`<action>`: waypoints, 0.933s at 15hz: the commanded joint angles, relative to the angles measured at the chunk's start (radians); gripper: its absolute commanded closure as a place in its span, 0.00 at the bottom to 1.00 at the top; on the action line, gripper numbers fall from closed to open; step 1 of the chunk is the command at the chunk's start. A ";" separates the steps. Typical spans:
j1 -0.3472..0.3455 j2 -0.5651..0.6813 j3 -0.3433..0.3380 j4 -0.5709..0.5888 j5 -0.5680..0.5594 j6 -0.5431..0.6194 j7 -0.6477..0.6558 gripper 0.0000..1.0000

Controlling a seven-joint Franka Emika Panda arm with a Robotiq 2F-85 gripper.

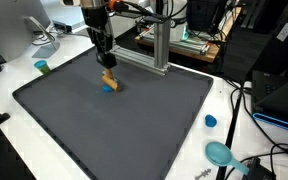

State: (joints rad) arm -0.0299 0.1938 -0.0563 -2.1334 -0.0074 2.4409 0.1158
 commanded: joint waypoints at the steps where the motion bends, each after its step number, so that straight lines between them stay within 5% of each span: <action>1: -0.003 -0.035 0.004 0.031 0.007 -0.040 -0.018 0.79; 14: 0.004 0.040 0.008 0.069 0.005 -0.011 -0.001 0.79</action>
State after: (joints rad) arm -0.0262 0.2119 -0.0506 -2.0897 -0.0080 2.4072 0.1123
